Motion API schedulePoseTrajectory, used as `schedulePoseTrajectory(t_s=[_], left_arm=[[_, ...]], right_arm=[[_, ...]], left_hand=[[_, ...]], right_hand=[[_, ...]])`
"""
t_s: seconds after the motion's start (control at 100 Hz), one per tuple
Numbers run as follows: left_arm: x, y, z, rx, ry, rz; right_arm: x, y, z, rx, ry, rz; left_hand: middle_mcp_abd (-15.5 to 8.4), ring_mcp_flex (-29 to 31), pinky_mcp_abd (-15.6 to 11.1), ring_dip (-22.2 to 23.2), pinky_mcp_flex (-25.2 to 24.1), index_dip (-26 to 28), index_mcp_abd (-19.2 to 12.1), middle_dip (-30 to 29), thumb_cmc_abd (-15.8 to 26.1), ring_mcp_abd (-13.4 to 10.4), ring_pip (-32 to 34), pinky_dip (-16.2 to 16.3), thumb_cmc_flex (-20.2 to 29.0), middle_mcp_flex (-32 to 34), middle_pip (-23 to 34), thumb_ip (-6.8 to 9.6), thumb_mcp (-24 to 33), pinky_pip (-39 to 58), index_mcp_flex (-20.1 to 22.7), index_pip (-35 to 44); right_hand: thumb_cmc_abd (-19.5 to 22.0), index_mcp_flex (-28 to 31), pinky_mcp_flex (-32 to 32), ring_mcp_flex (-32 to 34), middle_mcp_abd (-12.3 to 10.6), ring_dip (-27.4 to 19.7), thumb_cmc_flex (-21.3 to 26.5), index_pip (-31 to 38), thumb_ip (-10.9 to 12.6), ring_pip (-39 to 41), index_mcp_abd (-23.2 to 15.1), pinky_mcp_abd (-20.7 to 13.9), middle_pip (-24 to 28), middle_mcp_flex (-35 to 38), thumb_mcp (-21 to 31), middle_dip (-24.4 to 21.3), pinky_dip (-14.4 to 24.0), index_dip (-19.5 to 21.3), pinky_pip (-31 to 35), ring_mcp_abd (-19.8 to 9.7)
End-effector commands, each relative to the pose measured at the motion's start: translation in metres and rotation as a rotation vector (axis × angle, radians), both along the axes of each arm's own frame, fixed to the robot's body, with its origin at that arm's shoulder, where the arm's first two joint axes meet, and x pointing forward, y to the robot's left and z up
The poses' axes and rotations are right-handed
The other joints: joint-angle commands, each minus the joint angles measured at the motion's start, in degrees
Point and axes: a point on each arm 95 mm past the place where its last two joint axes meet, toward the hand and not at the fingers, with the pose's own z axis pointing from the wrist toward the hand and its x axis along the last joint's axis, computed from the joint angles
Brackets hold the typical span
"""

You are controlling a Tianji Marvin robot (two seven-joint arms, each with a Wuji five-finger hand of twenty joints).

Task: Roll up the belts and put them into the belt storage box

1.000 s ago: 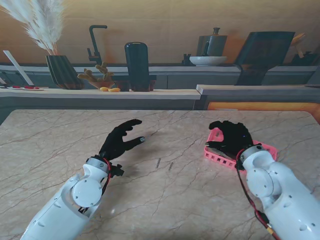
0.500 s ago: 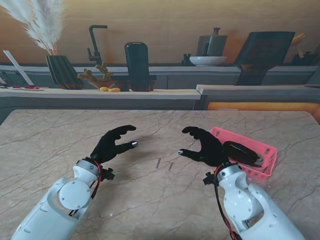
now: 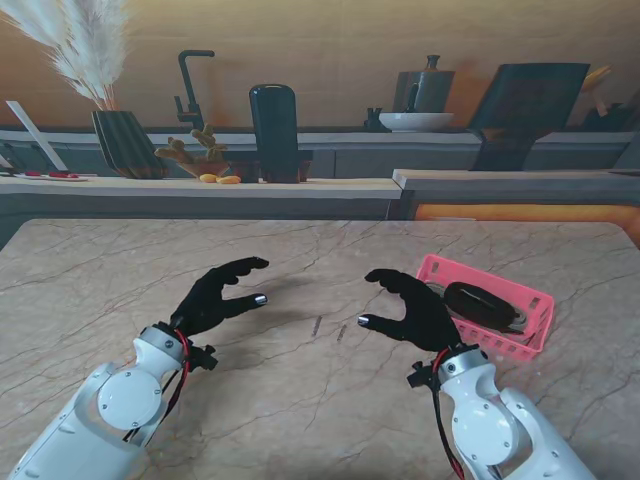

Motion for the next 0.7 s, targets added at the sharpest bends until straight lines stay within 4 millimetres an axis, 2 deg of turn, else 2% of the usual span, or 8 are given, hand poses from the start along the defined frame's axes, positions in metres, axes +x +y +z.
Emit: schedulePoseTrajectory(t_s=[0.0, 0.29, 0.69], left_arm=[[-0.0037, 0.0008, -0.0002, -0.007, -0.011, 0.008], [-0.0044, 0.0078, -0.0004, -0.005, -0.025, 0.040], [-0.0038, 0.0070, -0.0006, 0.001, -0.025, 0.041]], right_arm=[[-0.0036, 0.0032, 0.0010, 0.013, -0.003, 0.008], [-0.0042, 0.0060, 0.0014, 0.022, -0.009, 0.006], [-0.0055, 0.0067, 0.0022, 0.020, -0.019, 0.002]], left_hand=[[-0.37, -1.58, -0.31, -0.84, 0.34, -0.59, -1.81, -1.08, -1.03, -0.16, -1.10, -0.70, -0.22, -1.03, -1.92, 2.00, 0.64, -1.48, -1.13, -2.13], [-0.31, -1.54, -0.29, -0.99, 0.68, -0.76, -2.04, -1.19, -1.04, -0.11, -1.19, -0.58, -0.84, -0.97, -2.04, 1.86, 1.55, -2.81, -1.11, -2.12], [-0.35, -1.42, -0.28, -1.00, 0.97, -0.75, -2.23, -1.16, -1.16, -0.12, -1.13, 0.01, -1.20, -0.86, -2.03, 1.72, 2.60, -3.50, -1.06, -1.95]], right_hand=[[1.97, 0.62, 0.24, 1.18, 0.22, 0.62, -2.62, -0.99, -0.59, 0.31, 0.15, -0.21, -0.52, 1.31, -0.59, 0.21, 1.50, 0.72, -1.25, -0.49], [2.28, 0.67, 0.60, 1.60, 0.07, 1.14, -2.68, -1.06, -0.58, 0.98, 0.05, -0.08, -0.26, 1.75, -0.58, 0.37, 1.99, 1.17, -1.28, -0.68], [2.45, 0.90, 0.66, 1.84, 0.03, 1.51, -2.74, -1.15, -0.57, 1.47, 0.08, -0.06, -0.05, 2.06, -0.59, 0.46, 2.35, 1.51, -1.37, -0.79]])
